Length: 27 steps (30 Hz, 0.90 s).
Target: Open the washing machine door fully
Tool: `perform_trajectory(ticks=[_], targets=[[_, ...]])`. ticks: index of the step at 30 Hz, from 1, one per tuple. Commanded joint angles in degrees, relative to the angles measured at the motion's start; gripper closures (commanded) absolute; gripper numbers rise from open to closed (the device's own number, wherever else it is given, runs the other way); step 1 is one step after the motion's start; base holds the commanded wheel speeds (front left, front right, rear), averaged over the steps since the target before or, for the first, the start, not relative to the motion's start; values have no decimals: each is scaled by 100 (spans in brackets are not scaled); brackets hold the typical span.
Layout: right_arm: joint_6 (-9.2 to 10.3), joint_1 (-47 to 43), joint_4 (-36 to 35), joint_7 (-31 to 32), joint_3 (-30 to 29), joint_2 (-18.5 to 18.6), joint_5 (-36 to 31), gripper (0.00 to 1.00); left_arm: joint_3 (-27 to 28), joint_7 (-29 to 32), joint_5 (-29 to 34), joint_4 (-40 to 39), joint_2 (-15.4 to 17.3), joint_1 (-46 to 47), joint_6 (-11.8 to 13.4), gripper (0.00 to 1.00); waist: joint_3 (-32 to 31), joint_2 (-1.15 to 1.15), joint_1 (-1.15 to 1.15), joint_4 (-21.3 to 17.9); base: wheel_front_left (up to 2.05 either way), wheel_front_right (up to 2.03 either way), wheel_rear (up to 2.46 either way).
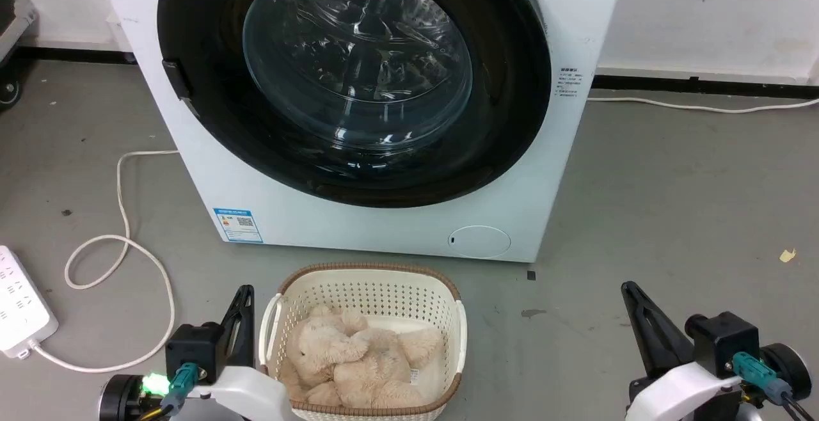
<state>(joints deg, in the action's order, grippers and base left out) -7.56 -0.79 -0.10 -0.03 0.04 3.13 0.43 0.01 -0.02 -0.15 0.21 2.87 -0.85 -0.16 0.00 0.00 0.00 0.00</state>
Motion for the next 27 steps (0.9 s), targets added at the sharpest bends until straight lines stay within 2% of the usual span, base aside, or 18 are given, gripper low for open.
perform_trajectory(ticks=[1, 27], targets=[[8, 79, 10, 3, -4, -25, -43, 100, -1, 2, 15, -21, 0, 85, 16, 100, 0, 0, 0, 0, 0, 0, 0], [8, 79, 10, 3, -4, -25, -43, 100, -1, 2, 15, -21, 0, 85, 16, 100, 0, 0, 0, 0, 0, 0, 0]])
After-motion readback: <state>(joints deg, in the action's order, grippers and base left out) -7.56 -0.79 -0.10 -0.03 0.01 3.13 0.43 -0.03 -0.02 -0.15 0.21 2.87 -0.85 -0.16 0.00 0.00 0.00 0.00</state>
